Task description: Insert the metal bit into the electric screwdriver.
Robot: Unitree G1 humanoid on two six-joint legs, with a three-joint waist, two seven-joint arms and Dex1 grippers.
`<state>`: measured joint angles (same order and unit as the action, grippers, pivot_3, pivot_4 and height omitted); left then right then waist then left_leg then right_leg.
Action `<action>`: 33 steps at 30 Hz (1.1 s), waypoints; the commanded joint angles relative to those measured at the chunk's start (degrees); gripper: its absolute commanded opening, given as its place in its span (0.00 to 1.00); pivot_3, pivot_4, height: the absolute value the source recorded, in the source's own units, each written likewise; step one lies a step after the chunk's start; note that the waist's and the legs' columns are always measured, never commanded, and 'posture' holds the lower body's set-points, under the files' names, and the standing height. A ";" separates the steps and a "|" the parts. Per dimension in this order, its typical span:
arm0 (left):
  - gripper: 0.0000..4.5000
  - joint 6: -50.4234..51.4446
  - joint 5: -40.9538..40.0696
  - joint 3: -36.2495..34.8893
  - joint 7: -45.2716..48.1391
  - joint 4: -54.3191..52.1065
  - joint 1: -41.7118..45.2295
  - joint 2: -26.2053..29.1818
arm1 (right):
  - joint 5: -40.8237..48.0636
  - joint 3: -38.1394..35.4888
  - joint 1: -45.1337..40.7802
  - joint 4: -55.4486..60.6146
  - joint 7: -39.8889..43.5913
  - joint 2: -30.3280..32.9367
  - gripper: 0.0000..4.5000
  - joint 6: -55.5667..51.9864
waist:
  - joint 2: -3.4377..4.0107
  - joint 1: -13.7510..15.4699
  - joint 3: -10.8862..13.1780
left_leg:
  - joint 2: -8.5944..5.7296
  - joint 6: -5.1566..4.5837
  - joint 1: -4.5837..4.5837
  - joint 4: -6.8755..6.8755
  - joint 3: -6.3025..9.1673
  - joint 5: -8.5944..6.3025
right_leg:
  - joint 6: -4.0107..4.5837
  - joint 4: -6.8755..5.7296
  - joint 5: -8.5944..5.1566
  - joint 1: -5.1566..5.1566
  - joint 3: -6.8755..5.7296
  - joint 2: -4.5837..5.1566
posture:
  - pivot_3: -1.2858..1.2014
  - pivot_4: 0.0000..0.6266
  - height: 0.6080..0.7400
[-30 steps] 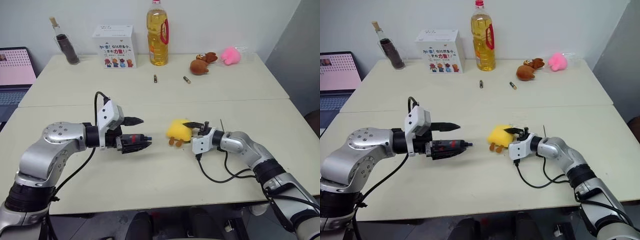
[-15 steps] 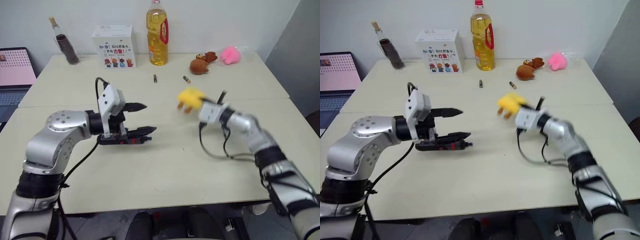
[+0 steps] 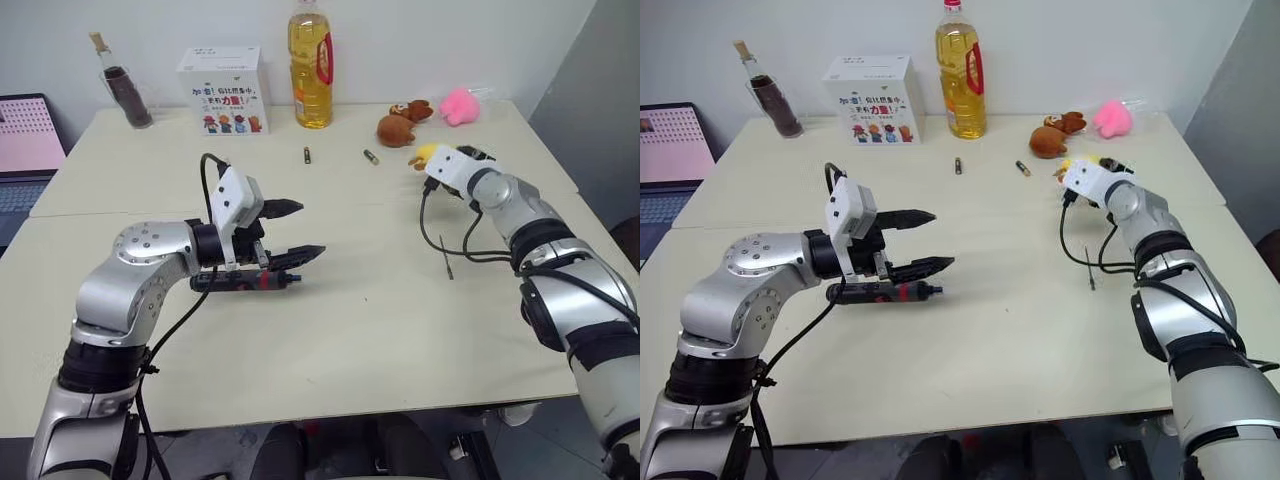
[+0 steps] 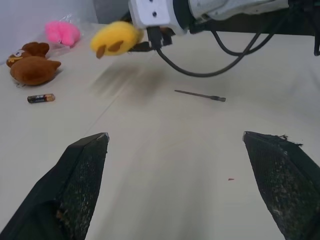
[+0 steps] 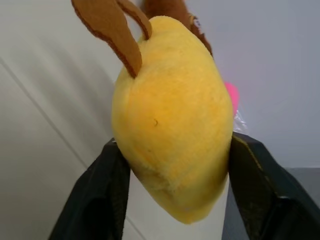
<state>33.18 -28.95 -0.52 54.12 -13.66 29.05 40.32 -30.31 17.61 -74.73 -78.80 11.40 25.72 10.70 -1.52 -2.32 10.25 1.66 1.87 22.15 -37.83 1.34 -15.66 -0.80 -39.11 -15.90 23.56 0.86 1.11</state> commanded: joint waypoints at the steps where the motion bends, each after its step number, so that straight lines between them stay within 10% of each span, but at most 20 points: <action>1: 1.00 0.46 -1.12 -2.80 -1.67 -3.70 -1.00 0.50 | 0.50 -0.67 -1.34 0.81 0.07 -0.31 0.79 0.26 | 0.00 -0.01 0.00 | 0.00 -0.09 0.00 0.00 0.01 -0.05 | 0.00 0.00 0.00 -0.01 -0.02 -0.01 | 0.52 0.24 1.00; 5: 1.00 0.95 -1.24 -2.84 -2.12 -3.92 -0.80 0.30 | 0.37 -0.67 -1.52 0.77 -0.44 -0.48 0.99 0.22 | 0.00 0.00 0.00 | 0.00 -0.09 0.00 0.00 0.01 -0.05 | 0.00 0.00 0.00 -0.01 -0.01 0.00 | 0.52 0.24 1.00; 16: 1.00 0.56 -0.79 -1.80 -1.74 -2.38 0.20 -0.36 | 1.95 -2.06 -1.04 1.43 0.91 0.56 0.99 1.75 | 0.00 0.00 0.00 | 0.00 -0.09 0.00 0.00 0.00 -0.05 | 0.00 0.00 0.00 -0.01 0.00 0.00 | 0.52 0.24 1.00; 26: 1.00 -0.74 0.81 -0.56 1.83 0.49 1.95 1.13 | 14.23 -10.87 5.60 8.75 18.22 3.45 0.99 6.45 | 0.00 0.03 0.00 | 0.01 -0.10 0.00 -0.01 0.00 -0.06 | -0.01 0.01 0.00 -0.03 -0.01 -0.01 | 0.52 0.24 1.00; 33: 1.00 -4.46 4.31 3.27 10.25 10.17 9.08 4.22 | 36.68 -17.43 32.62 58.11 43.79 9.05 0.99 -19.07 | 0.04 0.97 0.02 | 0.01 -0.12 -0.02 -0.02 0.10 -0.07 | -0.03 0.04 0.01 -0.13 -0.10 -0.05 | 0.52 0.24 1.00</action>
<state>30.65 -25.23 2.58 61.42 -5.84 35.12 43.71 -3.06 3.13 -48.48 -40.34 48.82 33.04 3.46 -1.48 -1.35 10.28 1.71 1.75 22.19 -37.87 1.53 -15.73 -0.84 -39.09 -15.90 23.43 0.63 1.06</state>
